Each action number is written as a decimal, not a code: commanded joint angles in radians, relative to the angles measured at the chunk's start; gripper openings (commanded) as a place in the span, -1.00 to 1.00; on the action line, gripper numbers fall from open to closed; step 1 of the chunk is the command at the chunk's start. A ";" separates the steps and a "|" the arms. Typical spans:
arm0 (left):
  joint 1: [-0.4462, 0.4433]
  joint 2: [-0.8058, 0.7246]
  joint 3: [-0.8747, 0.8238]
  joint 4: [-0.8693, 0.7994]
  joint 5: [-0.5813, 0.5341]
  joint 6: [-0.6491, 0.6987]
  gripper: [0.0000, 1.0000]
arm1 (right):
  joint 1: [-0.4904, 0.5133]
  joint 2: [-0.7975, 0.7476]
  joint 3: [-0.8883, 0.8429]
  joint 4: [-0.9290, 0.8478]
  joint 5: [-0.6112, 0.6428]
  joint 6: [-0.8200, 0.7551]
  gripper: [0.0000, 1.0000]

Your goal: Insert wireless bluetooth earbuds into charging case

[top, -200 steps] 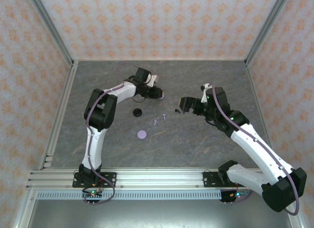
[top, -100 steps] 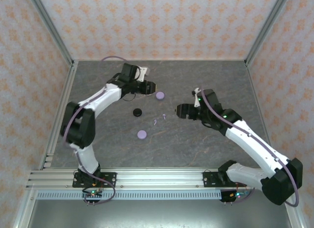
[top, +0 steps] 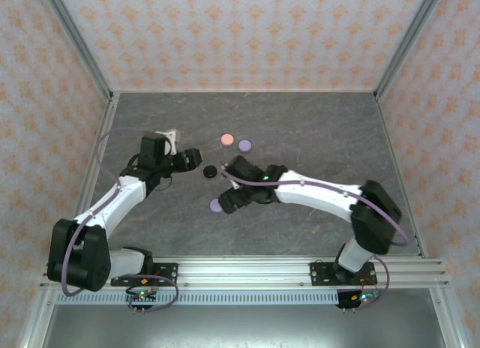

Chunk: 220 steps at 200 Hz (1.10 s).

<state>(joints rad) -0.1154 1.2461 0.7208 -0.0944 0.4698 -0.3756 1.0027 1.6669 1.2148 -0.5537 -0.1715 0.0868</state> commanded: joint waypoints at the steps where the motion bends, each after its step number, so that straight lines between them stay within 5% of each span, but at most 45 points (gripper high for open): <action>1: 0.075 -0.051 -0.075 0.043 0.059 -0.093 0.55 | 0.040 0.100 0.103 -0.064 0.029 -0.099 0.76; 75: 0.160 -0.171 -0.192 -0.126 0.042 -0.129 0.67 | 0.060 0.363 0.378 -0.291 -0.003 -0.235 0.76; 158: 0.161 -0.166 -0.225 -0.146 0.040 -0.114 0.72 | 0.058 0.480 0.459 -0.267 0.016 -0.224 0.64; 220: 0.161 -0.149 -0.214 -0.161 0.044 -0.098 0.73 | 0.054 0.519 0.467 -0.260 0.041 -0.204 0.07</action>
<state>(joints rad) 0.0357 1.0893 0.5018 -0.2234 0.5186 -0.4961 1.0615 2.1735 1.6707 -0.8040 -0.1707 -0.1314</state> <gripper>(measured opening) 0.864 0.592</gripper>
